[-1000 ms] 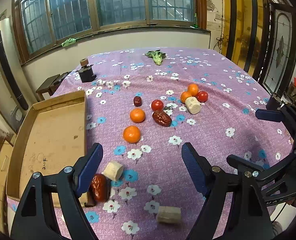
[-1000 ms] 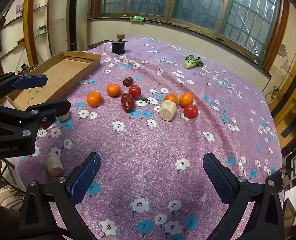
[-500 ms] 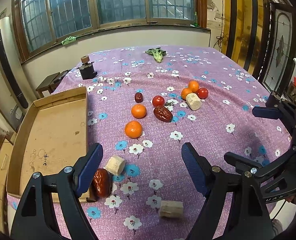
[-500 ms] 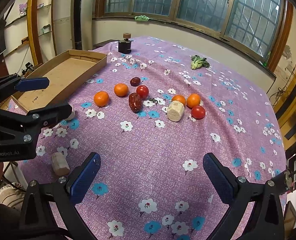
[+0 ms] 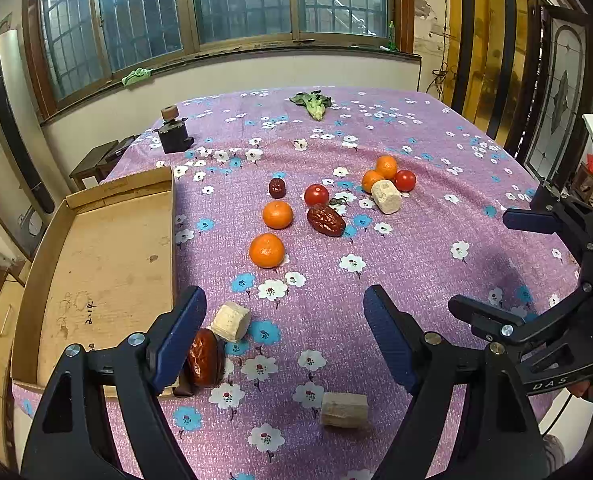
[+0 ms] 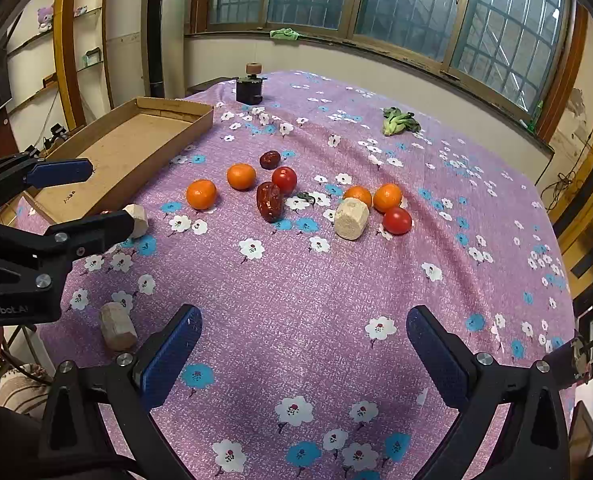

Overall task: Organize fruits
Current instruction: 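Grasp the white cylinder with the left gripper while the right grasps a white cube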

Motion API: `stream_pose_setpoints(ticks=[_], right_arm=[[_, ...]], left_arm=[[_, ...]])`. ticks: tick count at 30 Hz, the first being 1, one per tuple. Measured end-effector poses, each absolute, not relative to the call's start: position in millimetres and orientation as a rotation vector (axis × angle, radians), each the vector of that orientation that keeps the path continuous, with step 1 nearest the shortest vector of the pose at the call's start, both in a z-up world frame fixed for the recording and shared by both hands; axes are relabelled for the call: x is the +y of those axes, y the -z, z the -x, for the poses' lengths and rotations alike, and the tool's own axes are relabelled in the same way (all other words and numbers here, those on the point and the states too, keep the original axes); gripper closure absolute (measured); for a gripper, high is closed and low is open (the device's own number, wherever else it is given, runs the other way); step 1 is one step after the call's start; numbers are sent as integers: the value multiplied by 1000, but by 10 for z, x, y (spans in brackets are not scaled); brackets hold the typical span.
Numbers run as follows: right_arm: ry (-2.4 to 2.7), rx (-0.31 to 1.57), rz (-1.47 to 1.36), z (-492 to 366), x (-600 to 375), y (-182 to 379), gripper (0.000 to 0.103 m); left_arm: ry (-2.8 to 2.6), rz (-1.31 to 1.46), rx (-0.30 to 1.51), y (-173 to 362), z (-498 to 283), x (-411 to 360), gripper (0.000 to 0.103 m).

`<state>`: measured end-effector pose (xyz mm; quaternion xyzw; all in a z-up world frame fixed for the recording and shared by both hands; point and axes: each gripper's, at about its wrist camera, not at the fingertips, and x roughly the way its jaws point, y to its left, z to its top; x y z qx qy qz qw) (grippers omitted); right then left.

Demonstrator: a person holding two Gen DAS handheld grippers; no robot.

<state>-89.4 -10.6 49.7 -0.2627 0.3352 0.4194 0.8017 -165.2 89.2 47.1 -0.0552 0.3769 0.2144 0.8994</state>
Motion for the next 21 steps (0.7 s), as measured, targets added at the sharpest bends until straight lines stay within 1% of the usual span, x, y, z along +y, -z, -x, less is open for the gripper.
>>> stream_pose_setpoints(ticks=[11, 16, 21], right_arm=[[-903, 726, 559, 880, -116, -487, 0], [-918, 744, 530, 847, -145, -466, 0], [-951, 777, 495, 804, -117, -393, 1]], left_arm=[[-378, 155, 792, -449, 1786, 905, 22], [-268, 183, 843, -315, 1937, 866, 22], [-223, 152, 886, -126, 1961, 739, 22]])
